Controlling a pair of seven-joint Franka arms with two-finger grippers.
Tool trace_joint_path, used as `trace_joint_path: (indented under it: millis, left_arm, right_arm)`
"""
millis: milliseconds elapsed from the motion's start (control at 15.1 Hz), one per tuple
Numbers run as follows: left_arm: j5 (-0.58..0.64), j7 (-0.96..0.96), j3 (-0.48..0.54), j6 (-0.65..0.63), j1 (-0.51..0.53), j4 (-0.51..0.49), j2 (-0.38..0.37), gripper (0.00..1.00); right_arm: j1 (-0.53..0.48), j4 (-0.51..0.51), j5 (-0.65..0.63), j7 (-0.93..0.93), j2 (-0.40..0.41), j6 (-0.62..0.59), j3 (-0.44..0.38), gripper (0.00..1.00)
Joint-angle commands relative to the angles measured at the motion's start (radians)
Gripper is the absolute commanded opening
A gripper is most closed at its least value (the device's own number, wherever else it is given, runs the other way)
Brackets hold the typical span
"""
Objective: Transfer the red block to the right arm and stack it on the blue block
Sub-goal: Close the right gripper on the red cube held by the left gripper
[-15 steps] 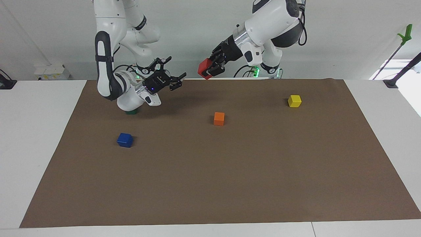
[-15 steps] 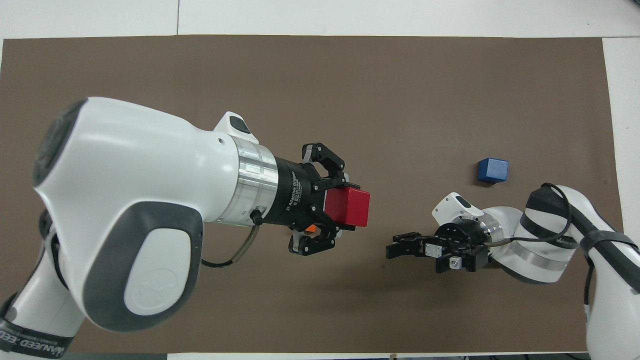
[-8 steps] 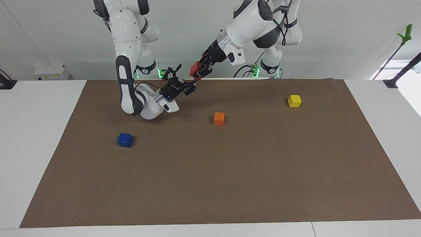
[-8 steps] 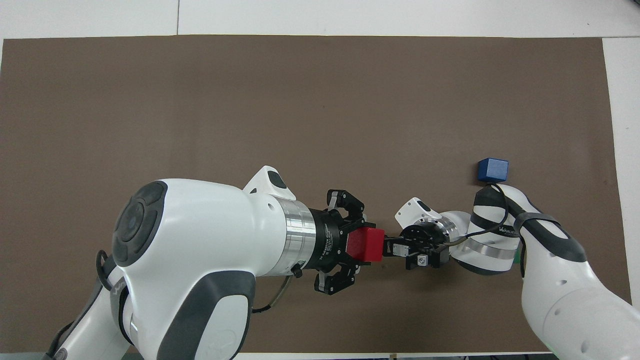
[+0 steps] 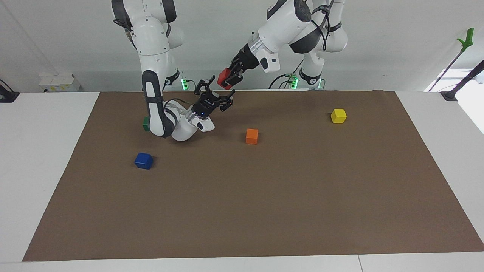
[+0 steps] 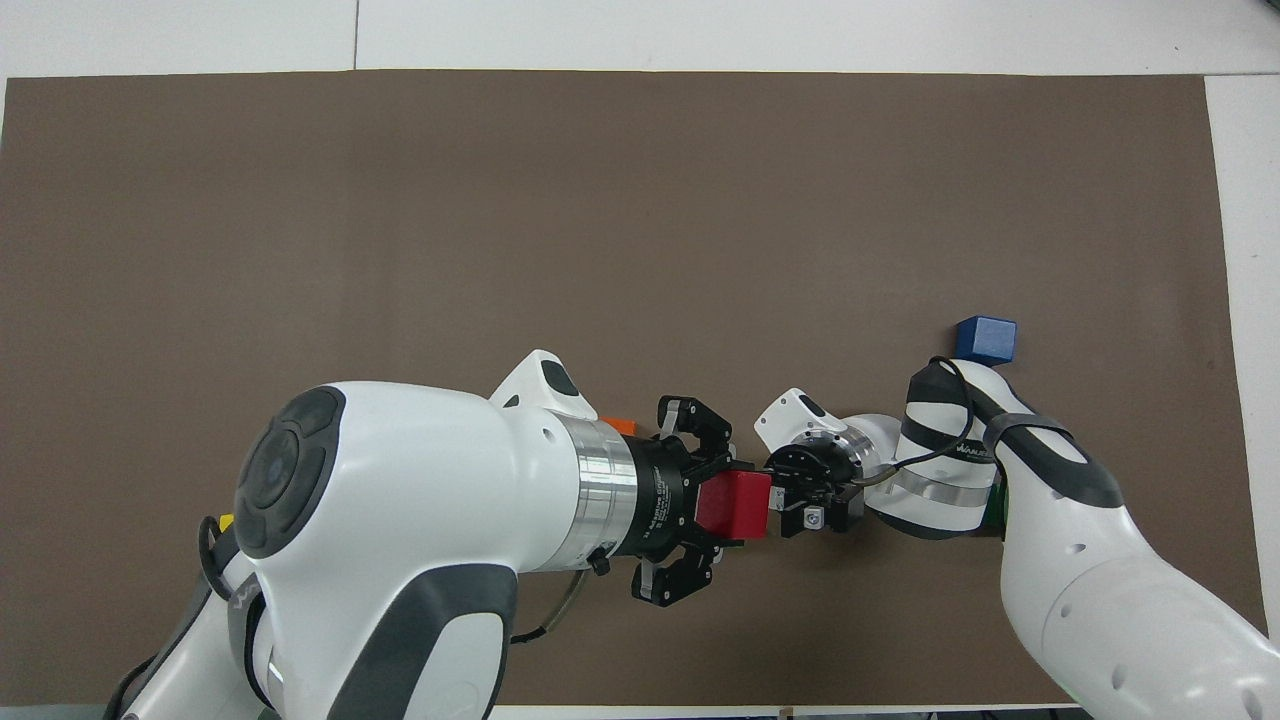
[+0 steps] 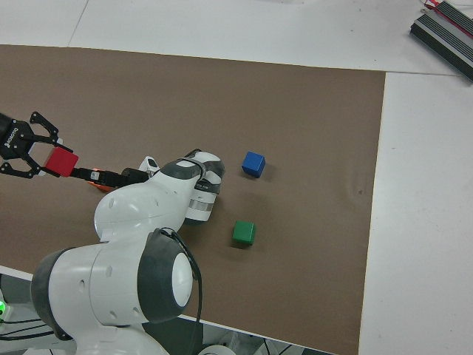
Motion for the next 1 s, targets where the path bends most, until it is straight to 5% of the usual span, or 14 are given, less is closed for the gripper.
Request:
trace_joint_path:
  millis: [0,199,266,398,465,929]
  left_arm:
    - [-0.027,-0.007,0.015,0.023,-0.017,-0.038,-0.037,0.0]
    - [-0.025,-0.007,0.015,0.023,-0.017,-0.051,-0.045,0.0]
    - [-0.025,-0.007,0.015,0.022,-0.017,-0.054,-0.048,0.0]
    - [-0.025,-0.006,0.015,0.02,-0.017,-0.072,-0.06,0.0]
    - [-0.025,-0.006,0.015,0.013,-0.017,-0.08,-0.064,0.0]
    - [-0.024,0.008,0.015,0.003,-0.017,-0.097,-0.077,0.0]
  right_arm:
    - [0.004,-0.004,0.027,-0.028,-0.007,-0.026,0.018,1.0]
    - [0.005,-0.011,0.036,-0.03,-0.01,-0.03,0.025,1.0]
    - [0.005,-0.014,0.036,-0.03,-0.012,-0.03,0.027,0.93]
    - [0.007,-0.03,0.036,-0.03,-0.018,-0.029,0.03,0.56]
    - [0.017,-0.037,0.036,-0.024,-0.022,-0.029,0.031,0.01]
    - [0.011,-0.057,0.036,0.005,-0.053,-0.017,0.031,0.0]
